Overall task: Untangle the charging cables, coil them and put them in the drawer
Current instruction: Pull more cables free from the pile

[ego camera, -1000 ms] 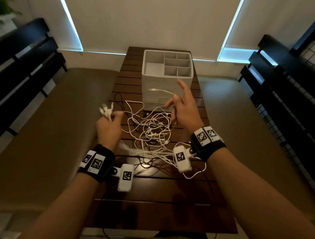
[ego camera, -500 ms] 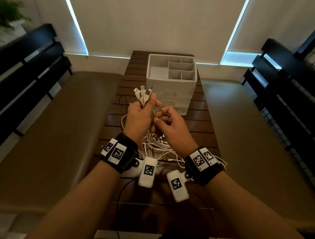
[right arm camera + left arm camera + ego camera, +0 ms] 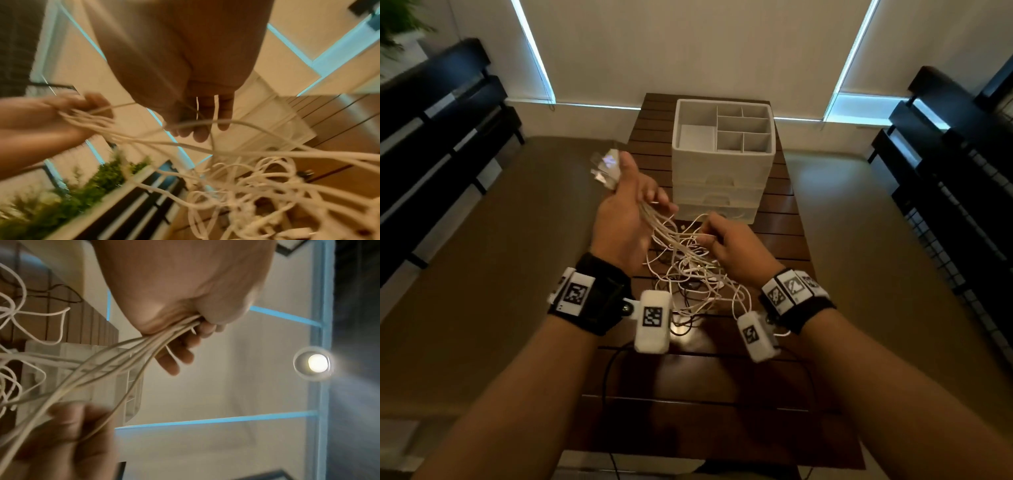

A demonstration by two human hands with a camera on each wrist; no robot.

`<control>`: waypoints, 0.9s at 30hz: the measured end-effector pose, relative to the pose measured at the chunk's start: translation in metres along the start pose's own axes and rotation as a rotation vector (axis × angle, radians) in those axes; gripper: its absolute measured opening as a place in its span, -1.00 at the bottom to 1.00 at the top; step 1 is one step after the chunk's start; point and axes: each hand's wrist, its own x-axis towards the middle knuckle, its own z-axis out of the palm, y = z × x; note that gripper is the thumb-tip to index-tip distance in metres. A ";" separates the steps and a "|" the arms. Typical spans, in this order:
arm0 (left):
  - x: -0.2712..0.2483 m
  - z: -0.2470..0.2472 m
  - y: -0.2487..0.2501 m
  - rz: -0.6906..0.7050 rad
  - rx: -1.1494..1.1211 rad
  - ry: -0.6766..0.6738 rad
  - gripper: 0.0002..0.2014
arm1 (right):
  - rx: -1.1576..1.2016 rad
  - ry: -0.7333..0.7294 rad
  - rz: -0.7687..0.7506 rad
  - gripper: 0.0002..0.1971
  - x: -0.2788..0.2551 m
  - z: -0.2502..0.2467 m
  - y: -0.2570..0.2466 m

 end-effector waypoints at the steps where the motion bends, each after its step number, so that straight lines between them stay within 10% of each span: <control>1: 0.000 -0.003 0.005 0.001 -0.064 -0.034 -0.47 | -0.097 -0.027 0.025 -0.87 0.007 -0.001 0.016; 6: -0.005 -0.017 0.013 -0.029 -0.005 -0.084 -0.47 | -0.305 -0.077 0.321 -0.73 0.028 -0.005 0.070; 9: -0.007 -0.025 0.002 -0.164 0.140 -0.012 -0.49 | 0.125 0.070 0.430 -0.69 0.037 -0.033 0.045; 15: -0.009 -0.029 -0.028 -0.296 0.513 0.001 -0.58 | 0.558 0.277 0.002 -0.77 0.043 -0.087 -0.043; 21: -0.017 -0.006 -0.020 -0.064 0.608 -0.129 -0.41 | -0.016 0.172 -0.115 -0.82 0.041 -0.054 -0.043; 27: -0.022 0.011 -0.024 0.018 0.709 -0.132 -0.72 | -0.517 0.039 -0.301 -0.75 0.047 -0.035 -0.052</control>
